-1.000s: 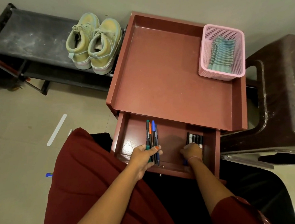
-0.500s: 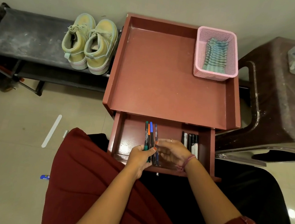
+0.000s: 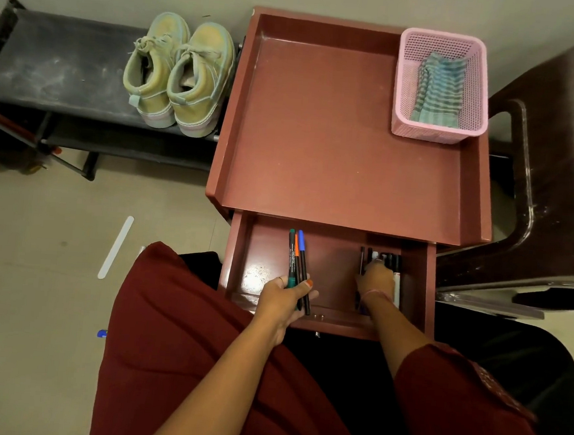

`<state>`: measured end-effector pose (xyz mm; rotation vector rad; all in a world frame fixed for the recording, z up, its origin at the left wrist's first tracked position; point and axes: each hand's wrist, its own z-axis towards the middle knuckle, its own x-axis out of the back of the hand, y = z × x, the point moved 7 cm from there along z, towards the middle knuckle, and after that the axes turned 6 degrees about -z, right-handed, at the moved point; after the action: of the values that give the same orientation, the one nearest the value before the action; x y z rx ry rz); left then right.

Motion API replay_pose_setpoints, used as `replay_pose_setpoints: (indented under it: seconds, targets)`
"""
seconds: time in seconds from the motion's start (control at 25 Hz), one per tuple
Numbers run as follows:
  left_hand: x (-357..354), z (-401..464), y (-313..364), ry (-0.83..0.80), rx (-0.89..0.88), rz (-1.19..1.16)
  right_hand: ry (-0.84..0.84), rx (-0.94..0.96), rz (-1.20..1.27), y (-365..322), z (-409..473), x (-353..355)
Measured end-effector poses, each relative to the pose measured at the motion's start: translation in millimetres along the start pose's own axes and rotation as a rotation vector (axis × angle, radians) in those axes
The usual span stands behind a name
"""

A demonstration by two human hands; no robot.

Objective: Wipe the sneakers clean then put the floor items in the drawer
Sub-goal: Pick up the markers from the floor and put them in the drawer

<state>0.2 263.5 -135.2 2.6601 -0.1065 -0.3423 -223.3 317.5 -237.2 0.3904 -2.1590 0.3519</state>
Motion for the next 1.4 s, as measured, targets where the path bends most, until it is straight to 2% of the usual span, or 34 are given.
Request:
replay_pose_setpoints:
  seconds: [0.12,0.16,0.2,0.28,0.32,0.36,0.44,0.48,0.56,0.68,0.72,0.8,0.88,1.0,1.24,1.32,1.4]
  targets:
    - [-1.6,0.0,-0.8,-0.01,0.013,-0.007,0.008,0.014,0.046,1.4,2.0,4.6]
    - [-3.0,-0.3,-1.0,-0.019,0.018,-0.007,-0.023,0.016,0.187,-2.1,-3.0,8.1]
    - [-4.1,-0.1,-1.3,-0.025,0.021,-0.006,-0.12,-0.013,0.408,-7.8,-12.2,8.0]
    - [-6.2,0.3,-1.9,-0.035,0.026,-0.006,-0.57,-0.065,0.817,-33.6,-50.7,-2.1]
    - [-7.4,0.2,-2.4,-0.045,0.032,-0.008,-0.787,-0.046,0.899,-47.3,-71.9,-5.1]
    - [-8.9,0.0,-3.1,-0.058,0.037,-0.008,-0.936,-0.002,0.922,-57.1,-87.9,-6.9]
    - [-10.8,0.0,-3.7,-0.068,0.041,-0.01,-1.051,0.124,0.934,-71.3,-105.5,-5.8]
    - [-10.2,0.0,-3.9,-0.059,0.038,-0.011,-1.041,0.141,0.951,-74.8,-106.7,-4.4]
    - [-5.8,0.9,-3.2,-0.013,0.021,0.004,-0.923,0.036,1.002,-71.4,-96.2,-5.5]
    - [2.4,4.9,-1.8,0.064,-0.009,0.029,-0.527,-0.177,0.944,-38.3,-56.8,-11.2]
    - [3.2,4.7,-1.2,0.071,-0.014,0.027,-0.383,-0.188,0.802,-25.9,-42.6,-10.2]
    - [3.3,3.4,-0.2,0.07,-0.02,0.023,-0.176,-0.092,0.38,-13.6,-22.7,-4.8]
    - [2.3,2.4,0.9,0.064,-0.019,0.019,-0.088,0.003,0.11,-13.0,-16.4,-4.5]
    - [2.2,4.3,-0.2,0.066,-0.011,-0.006,-0.092,0.028,0.001,-13.6,-13.8,-7.2]
    - [0.4,6.9,-3.7,0.065,0.032,-0.023,-0.118,-0.069,0.022,-3.1,-13.4,-3.9]
    - [-1.1,6.9,-4.4,0.047,0.047,-0.014,-0.231,-0.06,0.372,-14.8,-24.4,-7.8]
    - [-4.5,6.5,-5.9,0.016,0.056,0.009,-0.589,-0.048,0.805,-41.2,-54.3,-15.1]
